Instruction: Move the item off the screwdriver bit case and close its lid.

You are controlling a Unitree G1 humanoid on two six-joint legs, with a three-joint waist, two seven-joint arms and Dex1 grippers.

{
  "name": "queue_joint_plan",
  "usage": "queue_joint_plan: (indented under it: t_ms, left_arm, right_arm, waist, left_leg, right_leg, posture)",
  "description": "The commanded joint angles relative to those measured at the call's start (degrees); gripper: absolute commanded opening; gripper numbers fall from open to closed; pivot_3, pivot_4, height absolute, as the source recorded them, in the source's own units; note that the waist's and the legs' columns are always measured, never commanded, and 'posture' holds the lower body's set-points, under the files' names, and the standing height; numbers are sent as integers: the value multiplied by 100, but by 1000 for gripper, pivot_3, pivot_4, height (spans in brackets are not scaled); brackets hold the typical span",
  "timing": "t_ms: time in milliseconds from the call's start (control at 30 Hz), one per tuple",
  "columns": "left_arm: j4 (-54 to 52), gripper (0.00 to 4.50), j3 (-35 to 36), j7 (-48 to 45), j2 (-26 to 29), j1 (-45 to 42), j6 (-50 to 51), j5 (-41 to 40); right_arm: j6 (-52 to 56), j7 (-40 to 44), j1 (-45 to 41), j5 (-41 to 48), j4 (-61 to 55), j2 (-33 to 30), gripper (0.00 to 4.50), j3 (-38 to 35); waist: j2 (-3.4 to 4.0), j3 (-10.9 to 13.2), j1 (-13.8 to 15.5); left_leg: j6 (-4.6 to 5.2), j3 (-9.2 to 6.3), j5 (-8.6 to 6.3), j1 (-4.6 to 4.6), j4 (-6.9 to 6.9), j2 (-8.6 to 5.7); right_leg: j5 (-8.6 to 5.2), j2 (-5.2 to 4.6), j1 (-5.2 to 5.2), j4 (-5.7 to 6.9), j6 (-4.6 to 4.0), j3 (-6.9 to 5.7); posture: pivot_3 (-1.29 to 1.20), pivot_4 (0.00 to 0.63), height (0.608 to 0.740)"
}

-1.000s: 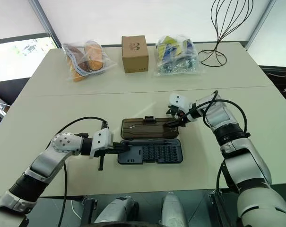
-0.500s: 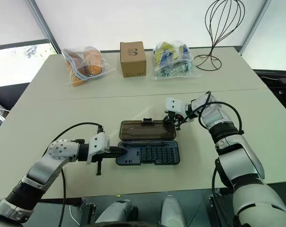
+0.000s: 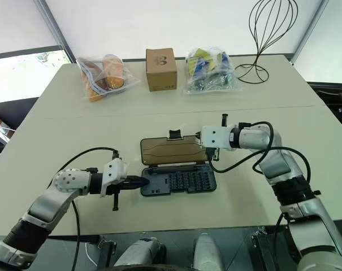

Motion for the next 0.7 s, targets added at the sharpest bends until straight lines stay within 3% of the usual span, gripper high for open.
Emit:
queue_joint_plan:
  t_ms: [33,100,233,367,400,500,600,700]
  left_arm:
    - [90,0,78,35,89,194,593,-110]
    - [-241,0,373,135,25,232,1148,-649]
    - [-1054,0,1503,587,-72,114,2968,-2785]
    - [-879,0,2862,1529,-46,-609,4366,-5200]
    - [-715,0,3124,1772,-45,-853,4462,-5487]
    - [93,0,3364,2424,-192,-1726,3868,-4785]
    - [941,0,2748,2640,-268,-2196,2796,-3235]
    - [1850,0,1909,2253,-397,-2443,1796,-1996]
  right_arm:
    - [198,-347,82,83,-677,41,45,-289]
    - [184,-459,139,13,-761,69,45,-246]
    - [60,-575,140,-83,-716,54,45,-169]
    - [-25,-633,120,-130,-626,17,45,-120]
    - [-20,-641,124,-137,-623,15,45,-114]
    - [20,-686,136,-150,-654,43,45,-100]
    - [68,-717,111,-166,-659,68,45,-81]
    - [184,-728,73,-167,-672,115,45,-60]
  waist:
    - [3,4,-14]
    - [4,16,-25]
    - [-7,66,-18]
    - [-30,102,10]
    - [-35,105,2]
    - [-35,105,-5]
    - [-35,105,-10]
    - [-35,105,-18]
  left_leg:
    - [0,0,0,0,0,1]
    - [0,1,0,-3,-1,3]
    - [-1,1,1,-12,-1,7]
    - [-8,-6,5,-24,4,7]
    - [-8,-7,5,-25,6,7]
    - [-9,-4,5,-22,6,6]
    - [-13,-2,7,-19,5,5]
    - [-13,3,8,-19,1,3]
  right_leg:
    - [0,1,-1,0,0,0]
    - [0,2,-4,0,0,0]
    - [0,6,-15,4,0,1]
    - [0,6,-26,13,0,-2]
    - [0,6,-26,13,0,-3]
    - [0,5,-25,12,0,-4]
    - [0,5,-21,8,0,-10]
    - [1,3,-22,4,0,-14]
  posture:
    - [0,150,740]
    - [0,150,740]
    - [0,150,740]
    - [0,150,740]
    - [0,150,740]
    - [0,150,740]
    - [0,150,740]
    - [0,150,740]
